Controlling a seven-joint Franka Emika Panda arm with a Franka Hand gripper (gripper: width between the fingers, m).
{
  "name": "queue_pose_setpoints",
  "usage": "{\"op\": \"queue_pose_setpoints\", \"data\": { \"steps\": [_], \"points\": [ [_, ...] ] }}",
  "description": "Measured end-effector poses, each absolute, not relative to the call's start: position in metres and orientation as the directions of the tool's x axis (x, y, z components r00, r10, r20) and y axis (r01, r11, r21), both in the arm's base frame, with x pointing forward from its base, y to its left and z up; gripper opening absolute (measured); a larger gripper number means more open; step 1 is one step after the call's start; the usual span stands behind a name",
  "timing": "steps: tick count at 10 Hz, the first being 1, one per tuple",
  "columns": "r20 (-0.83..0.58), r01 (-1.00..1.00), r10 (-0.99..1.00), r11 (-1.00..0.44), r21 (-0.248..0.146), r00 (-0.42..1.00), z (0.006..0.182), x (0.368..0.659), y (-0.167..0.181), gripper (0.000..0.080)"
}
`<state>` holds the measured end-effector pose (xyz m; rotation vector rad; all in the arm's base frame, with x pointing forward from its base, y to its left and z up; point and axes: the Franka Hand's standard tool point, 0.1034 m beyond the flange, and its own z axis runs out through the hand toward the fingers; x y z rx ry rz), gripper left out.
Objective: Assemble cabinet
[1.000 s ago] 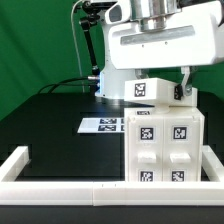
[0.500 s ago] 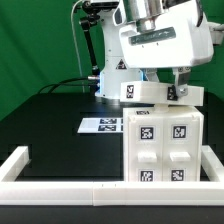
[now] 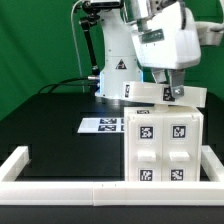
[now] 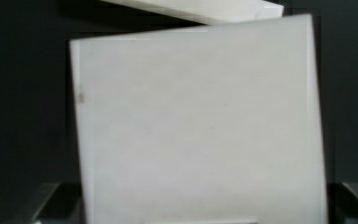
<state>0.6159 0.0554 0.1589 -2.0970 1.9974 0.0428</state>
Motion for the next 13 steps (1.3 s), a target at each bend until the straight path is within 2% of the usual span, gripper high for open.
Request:
{"op": "queue_pose_setpoints", "data": {
  "steps": [2,4,7,10,11,12,13],
  "points": [
    [-0.227,-0.978,-0.97,0.124,-0.169,-0.084,0.159,0.617,0.055,0.0568],
    [-0.254,-0.948,-0.934,0.29,-0.128,-0.252,0.159,0.618,0.06,0.0568],
    [-0.275,-0.881,-0.859,0.466,-0.075,-0.431,0.159,0.618,0.064,0.0568],
    [-0.278,-0.872,-0.85,0.484,-0.071,-0.448,0.159,0.618,0.065,0.0568],
    [-0.283,-0.882,-0.859,0.464,-0.08,-0.427,0.163,0.617,0.064,0.0746],
    [-0.29,-0.883,-0.859,0.462,-0.082,-0.423,0.167,0.616,0.065,0.0746],
    [-0.297,-0.887,-0.862,0.453,-0.09,-0.41,0.174,0.615,0.065,0.0788]
  ]
}}
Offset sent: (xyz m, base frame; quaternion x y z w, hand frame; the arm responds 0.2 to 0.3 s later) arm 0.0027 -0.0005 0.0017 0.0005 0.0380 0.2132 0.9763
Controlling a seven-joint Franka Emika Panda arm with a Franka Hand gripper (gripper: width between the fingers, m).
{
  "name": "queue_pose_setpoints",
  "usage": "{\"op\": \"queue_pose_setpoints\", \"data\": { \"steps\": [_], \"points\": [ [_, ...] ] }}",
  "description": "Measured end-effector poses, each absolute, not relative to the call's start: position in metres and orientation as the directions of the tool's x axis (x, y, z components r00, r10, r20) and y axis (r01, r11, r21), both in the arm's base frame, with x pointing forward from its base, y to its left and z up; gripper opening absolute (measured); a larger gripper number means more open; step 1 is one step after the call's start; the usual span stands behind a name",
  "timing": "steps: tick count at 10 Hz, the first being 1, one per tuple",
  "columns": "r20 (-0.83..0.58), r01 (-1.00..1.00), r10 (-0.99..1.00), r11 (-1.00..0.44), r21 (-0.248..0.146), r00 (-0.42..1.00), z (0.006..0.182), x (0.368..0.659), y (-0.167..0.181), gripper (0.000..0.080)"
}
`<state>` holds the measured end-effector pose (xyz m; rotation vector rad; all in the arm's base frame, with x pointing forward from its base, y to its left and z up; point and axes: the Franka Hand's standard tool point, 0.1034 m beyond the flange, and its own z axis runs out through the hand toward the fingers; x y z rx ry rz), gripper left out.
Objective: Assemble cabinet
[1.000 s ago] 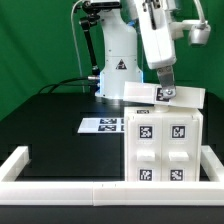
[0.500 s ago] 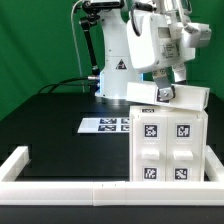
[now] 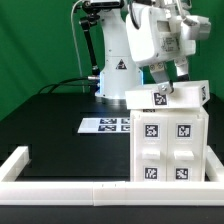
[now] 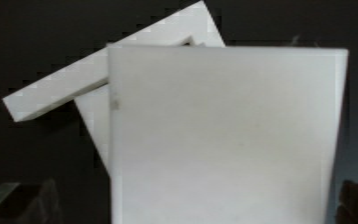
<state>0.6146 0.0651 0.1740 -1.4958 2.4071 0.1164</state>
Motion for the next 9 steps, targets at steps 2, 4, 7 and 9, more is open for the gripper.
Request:
{"op": "queue_pose_setpoints", "data": {
  "steps": [2,4,7,9],
  "points": [
    [-0.308,-0.888,-0.863,0.448,-0.1,-0.401,0.1846,0.6128,0.0659,0.0797],
    [-0.301,-0.904,-0.88,0.414,-0.11,-0.367,0.1822,0.6124,0.0659,0.0797],
    [-0.256,-0.979,-0.964,0.123,-0.165,-0.078,0.1807,0.6088,0.0681,0.0797],
    [-0.239,-0.979,-0.97,0.007,-0.205,0.044,0.1895,0.6097,0.0663,0.0797]
  ]
}}
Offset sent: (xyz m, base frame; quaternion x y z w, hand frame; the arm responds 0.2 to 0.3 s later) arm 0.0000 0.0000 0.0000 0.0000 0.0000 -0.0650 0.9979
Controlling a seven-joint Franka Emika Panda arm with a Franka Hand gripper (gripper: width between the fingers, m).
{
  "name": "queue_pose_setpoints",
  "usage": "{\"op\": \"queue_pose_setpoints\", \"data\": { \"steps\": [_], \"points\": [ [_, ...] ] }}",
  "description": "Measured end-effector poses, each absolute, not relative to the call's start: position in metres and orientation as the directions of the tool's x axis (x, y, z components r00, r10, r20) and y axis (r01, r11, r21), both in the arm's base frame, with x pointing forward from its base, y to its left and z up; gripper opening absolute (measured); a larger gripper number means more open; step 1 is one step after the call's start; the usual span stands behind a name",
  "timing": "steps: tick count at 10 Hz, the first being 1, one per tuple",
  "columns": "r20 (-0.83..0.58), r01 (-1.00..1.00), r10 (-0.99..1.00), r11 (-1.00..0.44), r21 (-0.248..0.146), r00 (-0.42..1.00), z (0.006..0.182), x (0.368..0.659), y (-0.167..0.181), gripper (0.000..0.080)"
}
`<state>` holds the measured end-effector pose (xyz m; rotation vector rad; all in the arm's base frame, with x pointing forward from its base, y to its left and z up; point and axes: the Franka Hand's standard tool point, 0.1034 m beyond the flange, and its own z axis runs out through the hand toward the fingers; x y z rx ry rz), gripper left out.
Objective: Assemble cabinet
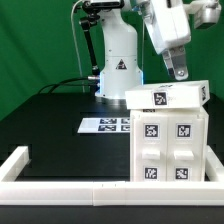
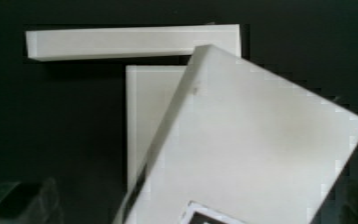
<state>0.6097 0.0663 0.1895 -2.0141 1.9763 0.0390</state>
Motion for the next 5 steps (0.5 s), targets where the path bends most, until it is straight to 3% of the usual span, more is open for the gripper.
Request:
{"op": "queue_pose_setpoints", "data": {
  "steps": [3,5],
  "points": [
    [-0.122,-0.884,-0.902,-0.367,-0.29,0.415,0.1959,0.6174,0.0599,0.0797],
    [-0.051,-0.771,-0.798,-0.56,-0.304,0.6,0.1931,0.6156,0.0586,0.0797]
  ]
}}
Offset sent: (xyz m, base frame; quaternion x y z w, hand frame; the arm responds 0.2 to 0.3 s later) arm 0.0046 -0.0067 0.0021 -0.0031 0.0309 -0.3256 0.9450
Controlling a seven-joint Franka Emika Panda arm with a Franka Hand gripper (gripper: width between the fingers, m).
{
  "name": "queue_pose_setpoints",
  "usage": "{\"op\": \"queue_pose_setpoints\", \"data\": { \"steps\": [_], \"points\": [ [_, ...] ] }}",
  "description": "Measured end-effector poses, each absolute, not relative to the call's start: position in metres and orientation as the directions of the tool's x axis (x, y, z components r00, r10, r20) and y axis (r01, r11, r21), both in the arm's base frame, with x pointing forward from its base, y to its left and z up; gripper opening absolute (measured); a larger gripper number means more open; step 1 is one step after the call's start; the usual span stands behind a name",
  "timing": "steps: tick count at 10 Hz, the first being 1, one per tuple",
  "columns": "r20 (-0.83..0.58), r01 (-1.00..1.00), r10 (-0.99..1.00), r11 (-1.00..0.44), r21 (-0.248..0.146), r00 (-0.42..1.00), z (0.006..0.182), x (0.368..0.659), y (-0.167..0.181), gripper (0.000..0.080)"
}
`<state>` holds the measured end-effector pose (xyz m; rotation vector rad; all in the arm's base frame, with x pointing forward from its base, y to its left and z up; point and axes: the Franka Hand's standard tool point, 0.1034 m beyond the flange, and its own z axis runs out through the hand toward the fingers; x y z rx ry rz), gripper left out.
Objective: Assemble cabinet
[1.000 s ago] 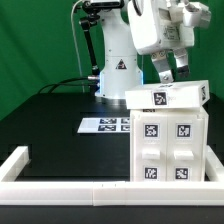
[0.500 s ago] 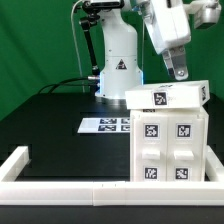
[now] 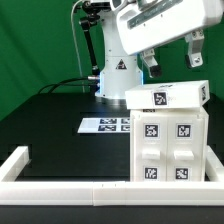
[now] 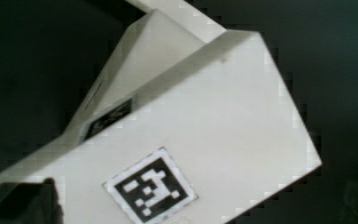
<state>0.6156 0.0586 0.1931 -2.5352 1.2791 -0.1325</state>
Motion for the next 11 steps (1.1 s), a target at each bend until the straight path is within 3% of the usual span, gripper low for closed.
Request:
{"op": "queue_pose_setpoints", "data": {
  "steps": [1,3,8,11],
  "points": [
    [0.004,-0.65,-0.682,-0.699,-0.299,0.731,0.184,0.608,0.058,0.0797],
    [0.009,-0.47,-0.491,-0.84,-0.272,0.871,0.179,0.598,0.052,0.0797],
    [0.096,-0.18,-0.208,-0.954,-0.241,0.974,0.179,0.599,0.046,0.0797],
    [0.207,0.277,0.242,-0.948,-0.158,0.948,0.177,0.6,0.031,0.0797]
  ]
}}
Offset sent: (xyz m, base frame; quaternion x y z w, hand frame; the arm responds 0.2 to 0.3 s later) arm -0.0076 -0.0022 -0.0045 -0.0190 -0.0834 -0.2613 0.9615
